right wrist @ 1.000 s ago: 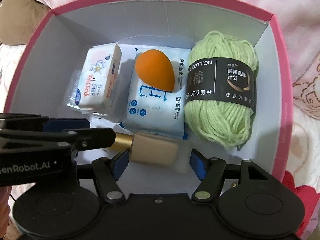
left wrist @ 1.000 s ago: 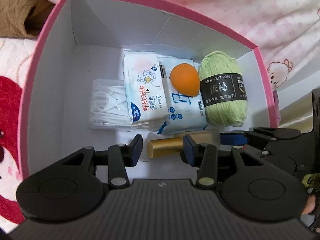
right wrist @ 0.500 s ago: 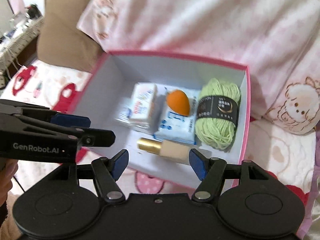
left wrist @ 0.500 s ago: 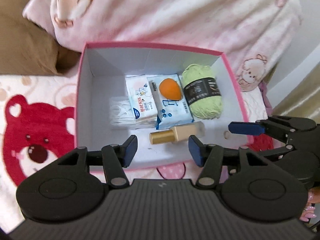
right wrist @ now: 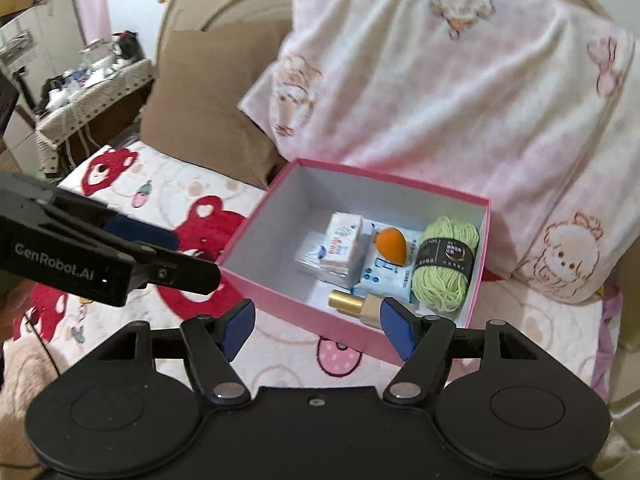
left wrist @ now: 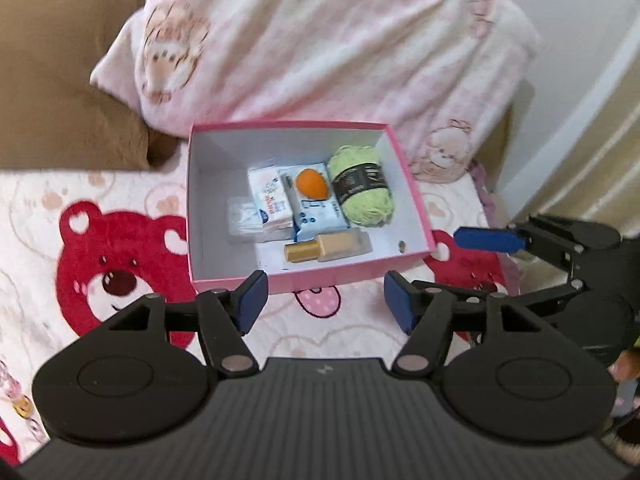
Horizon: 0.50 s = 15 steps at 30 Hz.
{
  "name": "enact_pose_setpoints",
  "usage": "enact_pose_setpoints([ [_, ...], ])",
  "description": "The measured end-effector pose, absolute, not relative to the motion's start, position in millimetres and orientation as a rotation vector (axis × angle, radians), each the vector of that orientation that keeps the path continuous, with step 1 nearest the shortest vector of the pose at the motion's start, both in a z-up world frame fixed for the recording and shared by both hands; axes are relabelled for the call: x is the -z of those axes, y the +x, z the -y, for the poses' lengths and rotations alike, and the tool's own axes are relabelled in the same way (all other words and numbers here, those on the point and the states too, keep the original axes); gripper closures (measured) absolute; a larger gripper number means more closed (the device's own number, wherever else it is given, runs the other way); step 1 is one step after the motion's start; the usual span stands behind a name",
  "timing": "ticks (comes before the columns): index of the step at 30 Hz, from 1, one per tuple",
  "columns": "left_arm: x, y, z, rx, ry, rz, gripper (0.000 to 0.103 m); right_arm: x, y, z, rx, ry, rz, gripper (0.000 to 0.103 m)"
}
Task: Organize objects
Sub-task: 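Open the left gripper, release the bottle and withdraw from the box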
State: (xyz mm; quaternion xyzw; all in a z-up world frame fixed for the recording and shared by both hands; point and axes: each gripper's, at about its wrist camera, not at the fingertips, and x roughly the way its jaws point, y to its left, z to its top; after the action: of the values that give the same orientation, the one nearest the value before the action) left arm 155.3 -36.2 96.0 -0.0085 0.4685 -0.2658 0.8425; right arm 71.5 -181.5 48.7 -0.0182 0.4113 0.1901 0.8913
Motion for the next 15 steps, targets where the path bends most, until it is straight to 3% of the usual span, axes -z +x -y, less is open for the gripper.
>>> enact_pose_setpoints([
  [7,-121.5,111.7,30.8,0.561,0.003,-0.954,0.034,-74.6,27.0,174.3,-0.438,-0.123,-0.828,0.022],
  [15,-100.3,78.8,37.0,0.557,-0.025,-0.993,0.027,-72.0,-24.9,182.9,-0.472,-0.202,-0.84,0.014],
])
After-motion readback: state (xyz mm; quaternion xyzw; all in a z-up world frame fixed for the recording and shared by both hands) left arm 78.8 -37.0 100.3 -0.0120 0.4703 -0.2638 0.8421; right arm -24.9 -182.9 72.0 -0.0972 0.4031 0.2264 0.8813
